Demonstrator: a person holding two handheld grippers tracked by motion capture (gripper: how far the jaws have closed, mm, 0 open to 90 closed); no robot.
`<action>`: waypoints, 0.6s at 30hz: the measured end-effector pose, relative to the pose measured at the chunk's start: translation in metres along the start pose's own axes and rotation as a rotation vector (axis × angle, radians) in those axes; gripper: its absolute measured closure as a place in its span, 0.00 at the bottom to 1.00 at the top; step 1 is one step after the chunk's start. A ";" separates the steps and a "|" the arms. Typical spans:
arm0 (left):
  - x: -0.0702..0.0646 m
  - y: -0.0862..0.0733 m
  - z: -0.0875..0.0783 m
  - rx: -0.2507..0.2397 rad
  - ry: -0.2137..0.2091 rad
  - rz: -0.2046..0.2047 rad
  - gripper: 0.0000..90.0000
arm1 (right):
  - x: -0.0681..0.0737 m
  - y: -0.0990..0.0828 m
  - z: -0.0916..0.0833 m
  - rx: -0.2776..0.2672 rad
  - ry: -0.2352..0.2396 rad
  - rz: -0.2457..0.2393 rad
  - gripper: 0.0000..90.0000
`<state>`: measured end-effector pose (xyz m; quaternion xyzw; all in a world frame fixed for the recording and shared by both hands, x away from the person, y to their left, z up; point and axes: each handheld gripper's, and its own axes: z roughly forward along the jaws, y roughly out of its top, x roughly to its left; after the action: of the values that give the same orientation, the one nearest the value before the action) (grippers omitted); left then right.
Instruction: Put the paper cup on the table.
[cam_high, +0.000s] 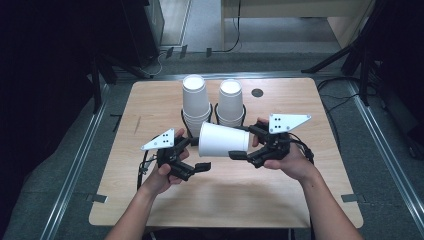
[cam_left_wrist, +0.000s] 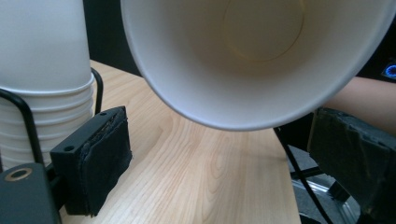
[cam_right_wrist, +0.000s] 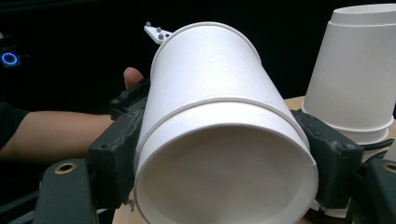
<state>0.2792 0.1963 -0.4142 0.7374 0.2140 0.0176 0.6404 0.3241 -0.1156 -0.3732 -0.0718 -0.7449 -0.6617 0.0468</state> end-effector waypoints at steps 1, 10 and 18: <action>0.000 0.000 0.000 -0.002 -0.003 0.000 0.07 | 0.000 -0.001 0.001 -0.001 0.003 0.003 0.26; -0.001 0.002 0.002 -0.006 -0.029 0.004 0.07 | -0.001 -0.005 0.005 -0.030 0.022 0.004 0.26; 0.000 0.005 0.003 -0.040 -0.037 -0.015 0.07 | -0.001 -0.010 0.007 -0.038 0.029 0.002 0.26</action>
<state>0.2818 0.1934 -0.4100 0.7230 0.2071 0.0035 0.6590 0.3235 -0.1098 -0.3844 -0.0639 -0.7314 -0.6766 0.0567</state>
